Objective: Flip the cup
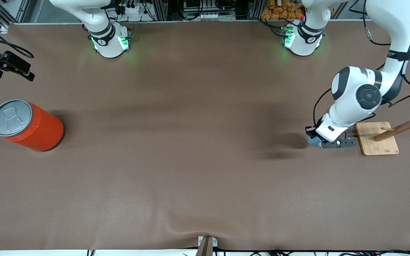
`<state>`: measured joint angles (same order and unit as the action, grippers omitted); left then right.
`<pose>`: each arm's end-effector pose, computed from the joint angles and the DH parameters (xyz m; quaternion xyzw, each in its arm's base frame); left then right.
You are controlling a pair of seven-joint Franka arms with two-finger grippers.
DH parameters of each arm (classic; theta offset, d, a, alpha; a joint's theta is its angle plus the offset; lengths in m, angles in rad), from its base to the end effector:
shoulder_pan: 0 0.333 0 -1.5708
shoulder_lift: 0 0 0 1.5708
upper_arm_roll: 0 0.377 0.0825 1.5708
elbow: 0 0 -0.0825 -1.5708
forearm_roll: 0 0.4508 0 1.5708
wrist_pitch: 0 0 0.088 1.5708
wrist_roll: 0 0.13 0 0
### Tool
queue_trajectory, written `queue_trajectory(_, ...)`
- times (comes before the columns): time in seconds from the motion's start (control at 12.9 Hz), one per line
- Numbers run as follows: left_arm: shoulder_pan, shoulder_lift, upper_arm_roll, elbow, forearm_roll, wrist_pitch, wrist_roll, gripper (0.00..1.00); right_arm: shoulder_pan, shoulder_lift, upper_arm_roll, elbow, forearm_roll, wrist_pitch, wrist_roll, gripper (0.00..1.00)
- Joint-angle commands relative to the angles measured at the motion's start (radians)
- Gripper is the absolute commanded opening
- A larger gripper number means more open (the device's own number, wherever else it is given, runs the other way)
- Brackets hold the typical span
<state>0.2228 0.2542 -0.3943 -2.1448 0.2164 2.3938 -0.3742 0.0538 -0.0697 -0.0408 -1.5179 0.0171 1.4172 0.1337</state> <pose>0.6211 -0.1000 0.2823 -0.9992 -0.0287 -0.0170 0.0221 0.5773 0.0089 0.7192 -0.9981 0.0591 0.0162 0.0087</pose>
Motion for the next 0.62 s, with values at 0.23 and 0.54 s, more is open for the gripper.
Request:
queue_trajectory(0.23,-0.017,0.036,-0.009,-0.021,0.087,0.1,-0.156,0.0,-0.002,-0.021,-0.001,-0.021,0.004,0.006,0.017,1.0)
queue_trajectory(0.54,-0.017,0.074,-0.009,-0.017,0.086,0.137,-0.178,0.0,-0.002,-0.021,-0.001,-0.021,0.004,0.006,0.017,1.0)
